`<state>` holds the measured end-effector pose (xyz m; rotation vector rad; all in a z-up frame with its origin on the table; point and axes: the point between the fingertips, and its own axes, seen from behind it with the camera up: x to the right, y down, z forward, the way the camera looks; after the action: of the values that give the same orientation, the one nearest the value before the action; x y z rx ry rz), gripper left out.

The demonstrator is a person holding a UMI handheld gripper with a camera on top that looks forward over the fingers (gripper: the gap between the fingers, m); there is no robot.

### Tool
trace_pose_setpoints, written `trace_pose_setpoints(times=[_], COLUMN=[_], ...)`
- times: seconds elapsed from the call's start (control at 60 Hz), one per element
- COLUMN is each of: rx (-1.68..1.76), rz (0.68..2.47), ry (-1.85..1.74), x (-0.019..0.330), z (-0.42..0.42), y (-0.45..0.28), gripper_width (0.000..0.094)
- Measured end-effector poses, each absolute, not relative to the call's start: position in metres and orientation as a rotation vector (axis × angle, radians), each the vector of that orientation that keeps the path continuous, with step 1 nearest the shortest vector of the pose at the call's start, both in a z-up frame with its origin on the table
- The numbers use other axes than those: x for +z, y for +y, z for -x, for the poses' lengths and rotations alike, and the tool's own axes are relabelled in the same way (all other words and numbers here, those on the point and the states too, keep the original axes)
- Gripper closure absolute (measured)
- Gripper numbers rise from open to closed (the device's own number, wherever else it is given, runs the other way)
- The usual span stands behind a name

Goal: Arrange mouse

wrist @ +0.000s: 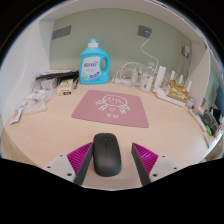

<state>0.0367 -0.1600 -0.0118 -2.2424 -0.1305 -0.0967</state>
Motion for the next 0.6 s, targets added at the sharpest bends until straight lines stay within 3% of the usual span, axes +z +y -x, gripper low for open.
trace_pose_setpoints(times=[0.067,0.117,0.4,0.483,0.6], rx=[-0.046,0.001,-0.053,-0.018,-0.006], rz=[2.254,2.259,2.284,2.247,2.117], ry=[-0.094,-0.090,-0.078,-0.075,-0.057], x=[-0.015,-0.016,-0.002,0.035,0.116], z=[-0.035,-0.028,-0.036,-0.036,-0.048], y=[-0.152,-0.149,-0.148,-0.143,-0.102], gripper_width=[0.0269,0.0453,0.0587,0.0586,0.0586])
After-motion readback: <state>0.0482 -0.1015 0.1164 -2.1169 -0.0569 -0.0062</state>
